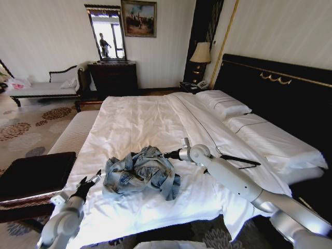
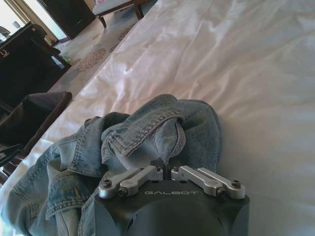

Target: Pick up the clothes from the bed and hang them on the clothes hanger.

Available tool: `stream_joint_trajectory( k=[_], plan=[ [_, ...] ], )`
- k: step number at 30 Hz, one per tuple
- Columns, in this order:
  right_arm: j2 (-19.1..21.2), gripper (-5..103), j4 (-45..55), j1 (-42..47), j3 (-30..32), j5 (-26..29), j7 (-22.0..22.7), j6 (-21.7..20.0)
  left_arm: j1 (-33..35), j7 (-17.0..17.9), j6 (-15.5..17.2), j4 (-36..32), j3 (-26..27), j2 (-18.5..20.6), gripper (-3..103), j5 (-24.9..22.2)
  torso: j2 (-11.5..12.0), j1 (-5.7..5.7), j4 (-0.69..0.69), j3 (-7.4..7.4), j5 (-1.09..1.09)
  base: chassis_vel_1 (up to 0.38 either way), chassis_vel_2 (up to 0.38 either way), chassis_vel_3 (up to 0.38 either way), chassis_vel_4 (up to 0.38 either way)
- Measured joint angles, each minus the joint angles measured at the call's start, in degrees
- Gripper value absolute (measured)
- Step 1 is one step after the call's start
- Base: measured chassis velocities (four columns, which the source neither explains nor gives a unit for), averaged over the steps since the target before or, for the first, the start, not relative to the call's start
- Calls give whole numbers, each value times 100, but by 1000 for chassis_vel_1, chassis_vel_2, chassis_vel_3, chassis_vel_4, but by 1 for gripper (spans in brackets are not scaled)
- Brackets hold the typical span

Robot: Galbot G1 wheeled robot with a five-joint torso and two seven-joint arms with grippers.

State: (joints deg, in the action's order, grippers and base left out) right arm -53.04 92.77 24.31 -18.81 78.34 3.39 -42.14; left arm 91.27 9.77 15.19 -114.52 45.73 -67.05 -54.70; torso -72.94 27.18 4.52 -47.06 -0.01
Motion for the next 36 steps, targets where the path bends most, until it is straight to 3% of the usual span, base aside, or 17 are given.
stream_joint_trajectory(
  k=[5,11,16,18,28,32,36],
  plan=[
    [18,2,61,23,41,21,36,0,-161,-46,93,132,-206,135,98,-45,0,0,-1,0,0,0,0,0,0],
    [20,2,100,47,78,28,48,0,-187,-448,160,400,-564,519,93,108,0,0,-1,0,0,0,0,0,0],
    [-11,2,150,34,100,57,58,0,-272,-758,71,593,-848,981,83,351,0,0,-2,0,1,0,0,0,0],
    [-5,2,196,34,133,69,61,0,-381,-842,38,689,-980,1209,87,380,0,0,-1,0,0,0,0,0,0],
    [67,2,281,130,295,90,74,0,-812,-757,104,997,-1318,1339,87,319,0,0,-1,0,0,0,0,0,0],
    [75,2,311,163,340,95,86,1,-968,-713,126,1023,-1495,1280,68,344,0,-1,-1,1,0,0,0,0,0],
    [76,2,322,170,352,95,92,1,-1003,-712,130,1021,-1533,1289,62,342,0,0,-1,1,0,0,0,0,0]
  ],
)
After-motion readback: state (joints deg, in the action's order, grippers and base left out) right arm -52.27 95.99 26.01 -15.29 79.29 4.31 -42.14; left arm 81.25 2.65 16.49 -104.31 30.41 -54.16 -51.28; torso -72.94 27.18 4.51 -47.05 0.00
